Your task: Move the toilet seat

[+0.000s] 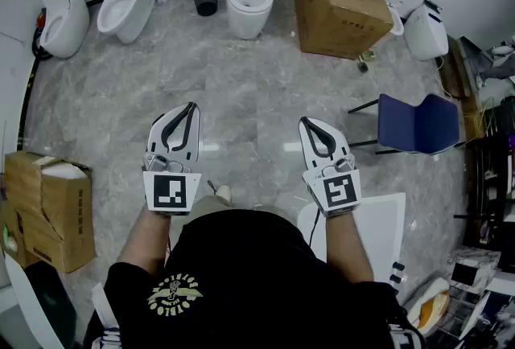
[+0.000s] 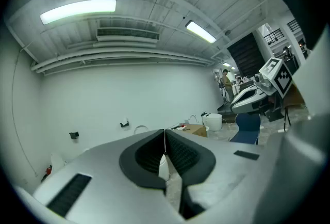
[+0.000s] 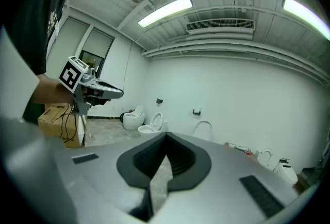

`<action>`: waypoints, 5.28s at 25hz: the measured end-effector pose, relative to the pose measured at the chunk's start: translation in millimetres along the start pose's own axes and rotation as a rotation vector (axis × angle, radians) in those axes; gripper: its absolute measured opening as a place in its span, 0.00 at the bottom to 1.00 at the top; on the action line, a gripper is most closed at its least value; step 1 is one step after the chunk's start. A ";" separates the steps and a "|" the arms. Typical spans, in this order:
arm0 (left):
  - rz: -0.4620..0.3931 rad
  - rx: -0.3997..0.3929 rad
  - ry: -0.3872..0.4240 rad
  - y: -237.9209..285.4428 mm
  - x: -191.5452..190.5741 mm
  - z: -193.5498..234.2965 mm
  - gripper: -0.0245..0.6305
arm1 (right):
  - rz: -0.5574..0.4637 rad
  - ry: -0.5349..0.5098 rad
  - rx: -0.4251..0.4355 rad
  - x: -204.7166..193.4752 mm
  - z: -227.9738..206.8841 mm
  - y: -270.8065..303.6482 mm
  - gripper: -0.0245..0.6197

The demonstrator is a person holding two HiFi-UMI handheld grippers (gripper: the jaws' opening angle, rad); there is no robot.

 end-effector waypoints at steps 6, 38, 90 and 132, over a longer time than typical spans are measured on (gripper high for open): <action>-0.025 -0.015 -0.050 -2.6 14.3 -51.9 0.08 | 0.015 0.035 0.028 -23.3 -11.2 -38.1 0.09; 0.097 0.018 -0.049 96.5 -25.9 -3.5 0.46 | 0.083 0.219 0.018 -77.1 -84.4 39.4 0.45; 0.161 -0.043 -0.096 379.0 -34.6 104.3 0.46 | 0.075 0.269 0.013 -119.4 -262.2 269.5 0.45; 0.157 0.081 -0.076 528.6 -21.1 139.2 0.46 | -0.016 0.229 0.141 -147.2 -390.8 410.2 0.45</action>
Point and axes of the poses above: the fingertips, and each gripper's own axes: y forward along the fingers, z to its left, x out of its top, the point moved 2 cm from there along -y, backward along the fingers, and after that the axes turned 9 degrees about -y, right-handed, at the moved point
